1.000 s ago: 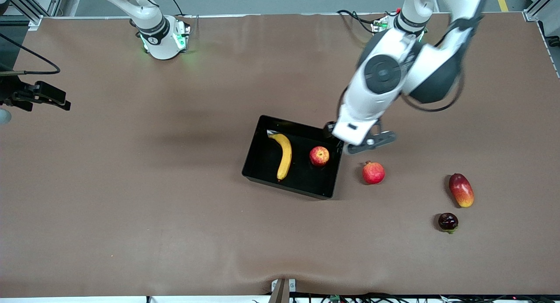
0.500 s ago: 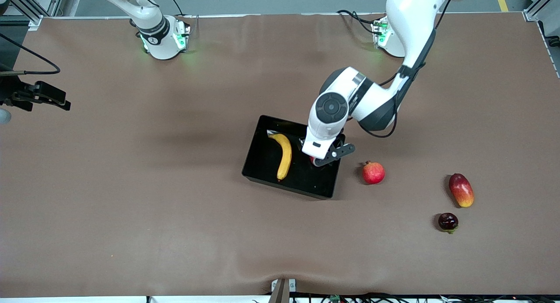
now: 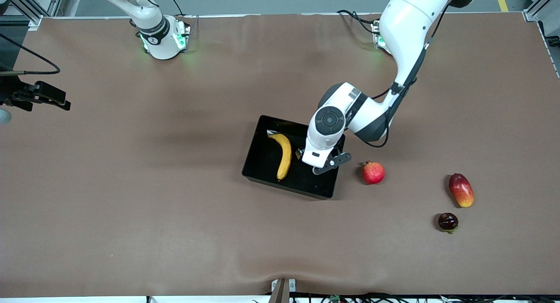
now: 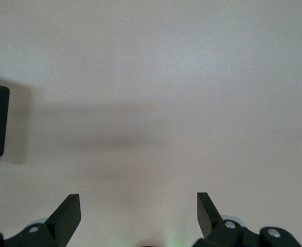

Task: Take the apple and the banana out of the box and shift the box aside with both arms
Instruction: 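Lower the left gripper and grasp the red-yellow apple in the tray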

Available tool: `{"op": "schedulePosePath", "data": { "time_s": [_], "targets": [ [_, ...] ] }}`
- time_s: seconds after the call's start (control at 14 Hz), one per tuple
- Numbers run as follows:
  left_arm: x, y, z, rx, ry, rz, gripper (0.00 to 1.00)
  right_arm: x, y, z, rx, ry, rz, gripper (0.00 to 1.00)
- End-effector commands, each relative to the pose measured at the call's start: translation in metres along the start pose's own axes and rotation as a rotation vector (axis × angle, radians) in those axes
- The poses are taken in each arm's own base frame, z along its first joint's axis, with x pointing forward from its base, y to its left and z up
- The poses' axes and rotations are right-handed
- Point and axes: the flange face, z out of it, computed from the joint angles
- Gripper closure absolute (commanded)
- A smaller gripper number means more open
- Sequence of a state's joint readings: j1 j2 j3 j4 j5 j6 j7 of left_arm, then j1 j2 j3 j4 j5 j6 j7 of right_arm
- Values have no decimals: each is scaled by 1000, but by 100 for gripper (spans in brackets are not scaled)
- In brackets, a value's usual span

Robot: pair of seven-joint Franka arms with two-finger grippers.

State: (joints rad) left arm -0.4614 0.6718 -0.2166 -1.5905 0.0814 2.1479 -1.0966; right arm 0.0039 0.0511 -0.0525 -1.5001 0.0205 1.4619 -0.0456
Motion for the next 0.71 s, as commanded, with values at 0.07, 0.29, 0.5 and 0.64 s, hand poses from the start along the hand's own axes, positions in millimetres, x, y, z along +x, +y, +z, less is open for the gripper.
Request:
{"op": "schedulePosePath", "data": {
  "time_s": [0.07, 0.29, 0.5, 0.64],
  "targets": [
    [6, -2, 30, 37, 35, 6, 0, -5, 0, -5, 2, 2, 17, 0],
    [7, -1, 37, 32, 36, 8, 22, -5, 0, -4, 2, 0, 17, 0],
    [11, -1, 11, 11, 56, 7, 100, -5, 0, -4, 2, -1, 17, 0],
    [13, -5, -34, -5, 85, 6, 100, -5, 0, -4, 2, -1, 18, 0]
  ]
}}
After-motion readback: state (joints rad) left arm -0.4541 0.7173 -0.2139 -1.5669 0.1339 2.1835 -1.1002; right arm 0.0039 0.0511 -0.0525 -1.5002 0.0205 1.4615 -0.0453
